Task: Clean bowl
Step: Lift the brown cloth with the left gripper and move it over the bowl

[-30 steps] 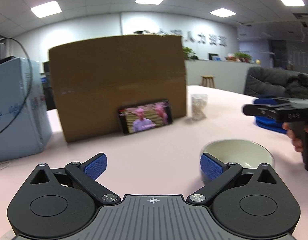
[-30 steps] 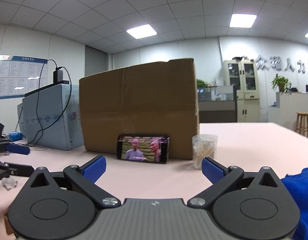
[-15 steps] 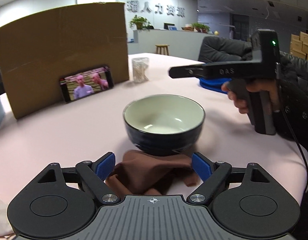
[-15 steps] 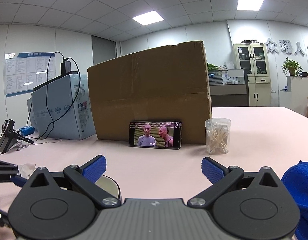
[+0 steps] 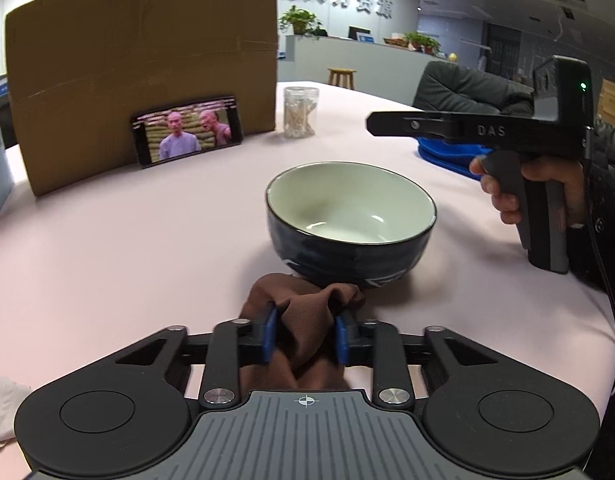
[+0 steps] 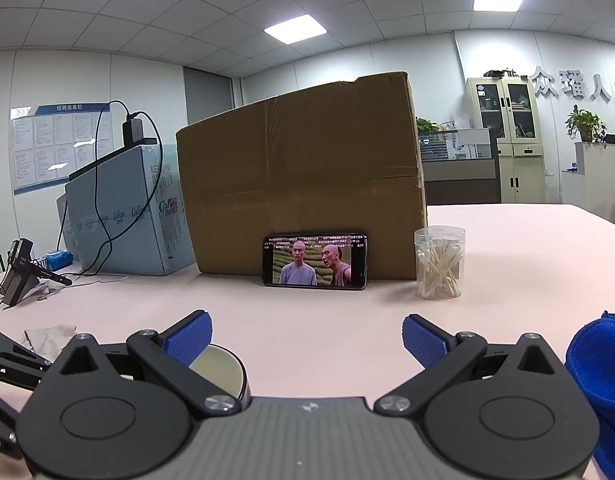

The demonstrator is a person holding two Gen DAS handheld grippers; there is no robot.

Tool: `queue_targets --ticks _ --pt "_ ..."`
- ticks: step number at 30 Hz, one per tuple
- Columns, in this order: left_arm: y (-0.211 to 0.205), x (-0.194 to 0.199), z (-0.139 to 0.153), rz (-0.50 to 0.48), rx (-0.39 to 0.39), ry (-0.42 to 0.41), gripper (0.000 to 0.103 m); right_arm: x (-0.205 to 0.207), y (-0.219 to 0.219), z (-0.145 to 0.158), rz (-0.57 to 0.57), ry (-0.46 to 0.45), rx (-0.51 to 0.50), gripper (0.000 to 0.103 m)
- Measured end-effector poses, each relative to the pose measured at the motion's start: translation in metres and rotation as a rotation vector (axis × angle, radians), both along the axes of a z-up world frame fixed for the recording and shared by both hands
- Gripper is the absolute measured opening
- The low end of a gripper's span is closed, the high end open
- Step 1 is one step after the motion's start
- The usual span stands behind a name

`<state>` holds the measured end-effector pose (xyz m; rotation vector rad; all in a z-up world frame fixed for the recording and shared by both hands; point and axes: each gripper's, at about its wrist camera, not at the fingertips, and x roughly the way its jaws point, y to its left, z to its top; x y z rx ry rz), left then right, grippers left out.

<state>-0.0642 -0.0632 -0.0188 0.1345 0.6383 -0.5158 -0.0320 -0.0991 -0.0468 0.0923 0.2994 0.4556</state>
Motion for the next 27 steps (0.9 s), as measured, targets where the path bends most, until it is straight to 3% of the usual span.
queue_targets --ticks 6,10,15,18,21,27 --pt "0.018 -0.001 0.016 0.084 -0.044 -0.073 0.013 0.000 -0.001 -0.001 -0.006 0.006 0.008 0.103" --pt "0.025 -0.004 0.039 0.116 -0.074 -0.170 0.012 0.000 -0.002 -0.001 -0.007 0.009 0.013 0.103" --pt "0.019 -0.002 0.069 0.088 -0.127 -0.283 0.012 0.001 -0.002 -0.002 -0.010 0.016 0.021 0.103" --pt "0.006 0.006 0.082 0.009 -0.165 -0.312 0.012 0.001 -0.003 -0.002 -0.011 0.016 0.024 0.103" --pt "-0.013 0.023 0.088 -0.092 -0.181 -0.290 0.012 0.001 -0.004 -0.002 -0.014 0.021 0.035 0.103" --pt "-0.045 0.060 0.066 -0.197 -0.094 -0.083 0.012 0.000 -0.007 -0.002 -0.020 0.033 0.050 0.103"
